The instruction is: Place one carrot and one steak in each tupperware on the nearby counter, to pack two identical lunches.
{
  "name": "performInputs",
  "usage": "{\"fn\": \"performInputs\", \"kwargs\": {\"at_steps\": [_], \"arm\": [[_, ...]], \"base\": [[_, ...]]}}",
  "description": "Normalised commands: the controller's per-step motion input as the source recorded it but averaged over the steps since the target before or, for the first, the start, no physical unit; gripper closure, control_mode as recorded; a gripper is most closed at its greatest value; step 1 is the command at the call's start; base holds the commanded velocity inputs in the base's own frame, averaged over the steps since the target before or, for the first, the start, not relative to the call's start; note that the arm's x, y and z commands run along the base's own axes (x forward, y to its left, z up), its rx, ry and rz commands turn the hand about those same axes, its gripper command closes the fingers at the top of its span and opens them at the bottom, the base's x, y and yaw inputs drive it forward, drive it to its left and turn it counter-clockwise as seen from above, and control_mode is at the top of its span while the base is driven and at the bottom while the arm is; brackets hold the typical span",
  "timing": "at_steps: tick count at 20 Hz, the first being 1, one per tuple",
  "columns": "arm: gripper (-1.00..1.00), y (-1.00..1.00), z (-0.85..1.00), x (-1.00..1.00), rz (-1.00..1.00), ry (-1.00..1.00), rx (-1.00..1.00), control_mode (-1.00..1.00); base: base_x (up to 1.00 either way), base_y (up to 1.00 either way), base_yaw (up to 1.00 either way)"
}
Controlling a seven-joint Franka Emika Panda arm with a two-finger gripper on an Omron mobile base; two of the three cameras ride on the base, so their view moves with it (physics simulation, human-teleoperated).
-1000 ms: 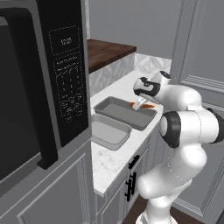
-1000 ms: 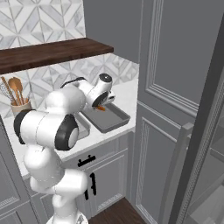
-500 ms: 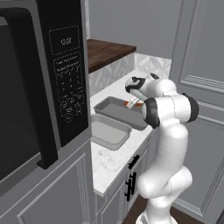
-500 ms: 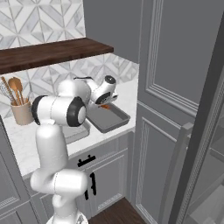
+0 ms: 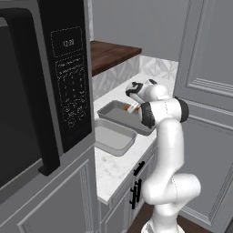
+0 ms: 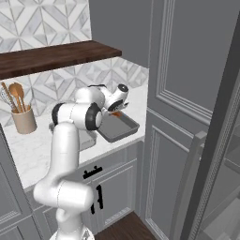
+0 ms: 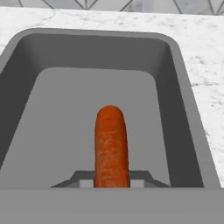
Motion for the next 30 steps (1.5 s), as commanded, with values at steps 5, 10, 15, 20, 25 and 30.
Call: {"fn": "performInputs", "kwargs": {"at_steps": [5, 10, 15, 20, 25, 30], "arm": [[-1.00, 0.47, -0.49, 0.54, 0.02, 0.02, 0.00, -1.00], [-1.00, 0.02, -0.02, 0.15, 0.00, 0.00, 0.11, -1.00], [-1.00, -0.24, 0.20, 0.02, 0.03, 0.01, 0.07, -1.00], [-1.00, 0.00, 0.74, -0.75, -0.03, 0.10, 0.01, -1.00], [-1.00, 0.09, 0.55, -1.00, -0.01, 0.31, 0.01, -1.00], [-1.00, 0.66, -0.69, -1.00, -0.06, -0.03, -0.19, -1.00]], "base": [[0.00, 0.00, 0.00], [0.00, 0.00, 0.00], [0.00, 0.00, 0.00], [0.00, 0.00, 0.00], [0.00, 0.00, 0.00], [0.00, 0.00, 0.00]]}}
